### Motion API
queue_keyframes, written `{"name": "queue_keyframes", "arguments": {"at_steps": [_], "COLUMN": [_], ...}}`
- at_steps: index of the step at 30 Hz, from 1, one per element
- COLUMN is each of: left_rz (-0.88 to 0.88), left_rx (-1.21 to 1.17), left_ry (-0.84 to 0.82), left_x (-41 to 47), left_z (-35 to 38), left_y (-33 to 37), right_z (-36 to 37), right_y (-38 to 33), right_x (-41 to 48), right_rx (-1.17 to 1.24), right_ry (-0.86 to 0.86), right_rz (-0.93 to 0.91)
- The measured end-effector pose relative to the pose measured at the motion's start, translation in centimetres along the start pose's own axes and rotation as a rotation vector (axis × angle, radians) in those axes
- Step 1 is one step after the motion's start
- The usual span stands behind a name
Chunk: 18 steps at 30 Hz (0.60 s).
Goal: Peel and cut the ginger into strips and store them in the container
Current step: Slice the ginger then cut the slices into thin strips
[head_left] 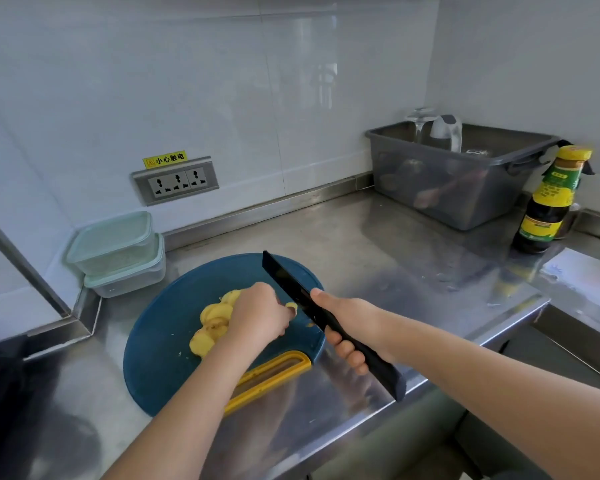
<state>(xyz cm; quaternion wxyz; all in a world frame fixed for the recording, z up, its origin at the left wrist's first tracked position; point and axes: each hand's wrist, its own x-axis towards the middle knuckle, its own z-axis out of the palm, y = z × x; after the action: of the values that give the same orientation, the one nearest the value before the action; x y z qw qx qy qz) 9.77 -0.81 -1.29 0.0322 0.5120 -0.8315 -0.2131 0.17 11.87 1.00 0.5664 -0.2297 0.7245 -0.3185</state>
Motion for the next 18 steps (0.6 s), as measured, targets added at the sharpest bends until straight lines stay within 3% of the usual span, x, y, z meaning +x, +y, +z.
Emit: {"name": "queue_keyframes", "arguments": {"at_steps": [3, 9, 18], "left_rz": [-0.067, -0.067, -0.033], "left_rx": [-0.212, -0.255, -0.101], "left_ry": [-0.199, -0.354, -0.254], "left_x": [0.0, 0.4, -0.1], "left_z": [-1.0, -2.3, -1.4], "left_y": [0.4, 0.2, 0.8], "right_z": [0.3, 0.0, -0.4], "right_y": [0.2, -0.4, -0.7], "right_x": [0.2, 0.8, 1.8], "right_rx": [0.010, -0.072, -0.080], "right_ry": [-0.031, -0.051, -0.052], "right_rz": [0.012, 0.036, 0.051]}}
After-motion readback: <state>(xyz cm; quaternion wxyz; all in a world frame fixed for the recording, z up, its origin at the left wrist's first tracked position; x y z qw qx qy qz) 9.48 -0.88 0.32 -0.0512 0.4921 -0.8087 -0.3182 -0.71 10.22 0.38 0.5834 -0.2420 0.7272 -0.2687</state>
